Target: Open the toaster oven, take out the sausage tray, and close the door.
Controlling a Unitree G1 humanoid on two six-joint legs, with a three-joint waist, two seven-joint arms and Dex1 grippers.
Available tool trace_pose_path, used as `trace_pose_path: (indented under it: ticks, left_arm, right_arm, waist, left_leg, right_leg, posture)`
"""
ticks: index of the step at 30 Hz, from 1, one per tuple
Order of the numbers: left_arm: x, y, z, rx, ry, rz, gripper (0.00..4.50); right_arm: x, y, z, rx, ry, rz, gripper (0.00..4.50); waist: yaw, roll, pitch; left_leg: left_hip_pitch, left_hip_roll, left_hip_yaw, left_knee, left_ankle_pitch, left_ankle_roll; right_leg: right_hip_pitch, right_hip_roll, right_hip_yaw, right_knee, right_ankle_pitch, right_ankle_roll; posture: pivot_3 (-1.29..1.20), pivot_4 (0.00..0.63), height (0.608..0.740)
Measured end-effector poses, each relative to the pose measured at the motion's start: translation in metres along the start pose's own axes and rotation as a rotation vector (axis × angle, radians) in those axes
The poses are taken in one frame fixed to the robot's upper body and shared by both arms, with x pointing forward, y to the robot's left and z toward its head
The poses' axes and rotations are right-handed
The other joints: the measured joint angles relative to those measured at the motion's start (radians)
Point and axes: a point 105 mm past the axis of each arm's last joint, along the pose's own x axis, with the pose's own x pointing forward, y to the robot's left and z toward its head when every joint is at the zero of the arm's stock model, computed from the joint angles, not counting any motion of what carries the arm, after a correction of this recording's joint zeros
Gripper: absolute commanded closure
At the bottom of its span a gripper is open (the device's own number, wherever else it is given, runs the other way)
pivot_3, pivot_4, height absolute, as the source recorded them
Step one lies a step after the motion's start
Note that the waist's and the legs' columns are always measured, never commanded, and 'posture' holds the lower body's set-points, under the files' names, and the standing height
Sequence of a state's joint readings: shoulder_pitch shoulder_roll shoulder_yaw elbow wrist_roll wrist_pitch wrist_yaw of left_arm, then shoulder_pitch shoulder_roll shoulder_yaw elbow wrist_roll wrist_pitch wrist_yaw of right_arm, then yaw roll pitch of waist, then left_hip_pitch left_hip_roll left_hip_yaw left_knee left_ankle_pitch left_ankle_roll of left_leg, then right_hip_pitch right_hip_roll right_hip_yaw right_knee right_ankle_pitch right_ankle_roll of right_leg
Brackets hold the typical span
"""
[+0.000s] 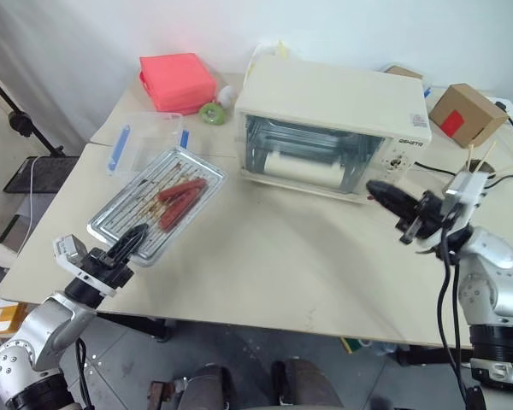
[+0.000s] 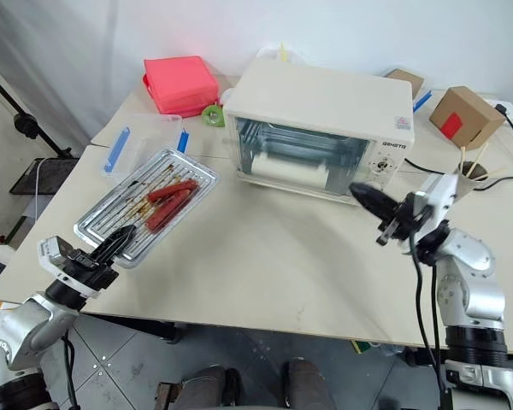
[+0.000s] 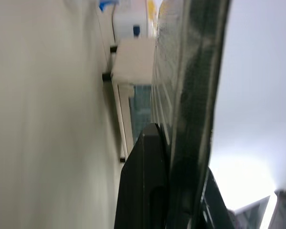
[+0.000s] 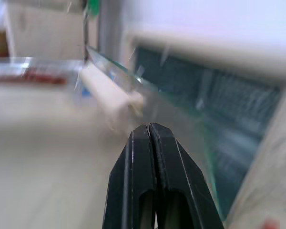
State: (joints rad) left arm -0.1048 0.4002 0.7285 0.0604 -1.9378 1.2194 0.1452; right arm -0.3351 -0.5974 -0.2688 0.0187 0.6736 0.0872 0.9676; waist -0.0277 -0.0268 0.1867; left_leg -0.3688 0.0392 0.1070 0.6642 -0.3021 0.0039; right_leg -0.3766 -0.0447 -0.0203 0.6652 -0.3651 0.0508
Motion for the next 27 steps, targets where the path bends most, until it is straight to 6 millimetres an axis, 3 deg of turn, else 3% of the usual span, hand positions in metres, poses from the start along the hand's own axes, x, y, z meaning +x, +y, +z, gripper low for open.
trace_pose_path:
  ticks: [2,7,11,14,17,21,27]
  left_arm:
    - [0.002,-0.005,-0.006,0.027,0.076,-0.008,4.50]
    - [0.004,-0.006,-0.020,0.030,0.243,-0.002,4.50]
    - [0.008,0.003,-0.030,-0.003,0.372,0.052,4.50]
    - [0.028,0.006,-0.042,-0.025,0.474,0.041,4.50]
    - [0.063,0.010,-0.062,-0.008,0.617,0.046,4.50]
    - [0.085,0.022,-0.082,0.000,0.747,0.089,4.50]
    - [0.117,0.023,-0.100,0.037,0.862,0.095,4.50]
  right_arm:
    - [-0.002,0.002,0.000,0.029,0.014,0.010,3.88]
    - [-0.019,0.017,-0.008,0.055,0.106,0.076,2.18]
    - [-0.039,0.043,-0.016,-0.004,0.199,0.213,0.90]
    - [-0.057,0.056,-0.021,-0.021,0.254,0.262,0.03]
    - [-0.081,0.057,-0.020,-0.025,0.327,0.230,0.03]
    - [-0.100,0.049,-0.009,-0.068,0.375,0.167,0.03]
    - [-0.114,0.058,-0.008,-0.055,0.417,0.149,0.03]
  waist:
    - [0.001,0.000,0.000]
    - [0.001,0.000,0.000]
    - [0.002,0.000,0.000]
    - [0.007,0.001,0.000]
    - [0.027,0.001,0.000]
    - [0.024,0.001,0.000]
    - [0.030,0.003,0.000]
  left_leg:
    - [-0.001,0.000,0.000,-0.001,0.000,0.000]
    - [-0.002,-0.001,-0.002,-0.002,0.000,0.001]
    - [-0.002,-0.001,-0.002,-0.003,0.000,0.000]
    - [-0.002,-0.002,-0.003,-0.003,0.000,0.000]
    - [-0.002,-0.004,-0.003,-0.003,0.000,0.001]
    - [-0.001,-0.004,-0.002,-0.003,0.000,0.001]
    - [-0.001,-0.004,-0.002,-0.004,0.001,0.000]
  right_leg:
    - [0.000,0.000,0.000,-0.001,0.000,0.000]
    - [0.000,-0.001,0.000,-0.004,0.000,0.000]
    - [0.000,-0.001,0.000,-0.004,0.000,0.000]
    - [0.001,-0.001,0.000,-0.004,0.000,0.000]
    - [0.002,-0.002,0.000,-0.004,0.000,0.001]
    - [0.001,-0.001,0.000,-0.005,0.000,0.001]
    - [0.002,-0.001,0.001,-0.005,0.000,0.001]
  posture:
    - [0.00,0.150,0.740]
    - [0.00,0.150,0.740]
    - [0.00,0.150,0.740]
    - [0.00,0.150,0.740]
    - [0.00,0.150,0.740]
    - [0.00,0.150,0.740]
    - [0.00,0.150,0.740]
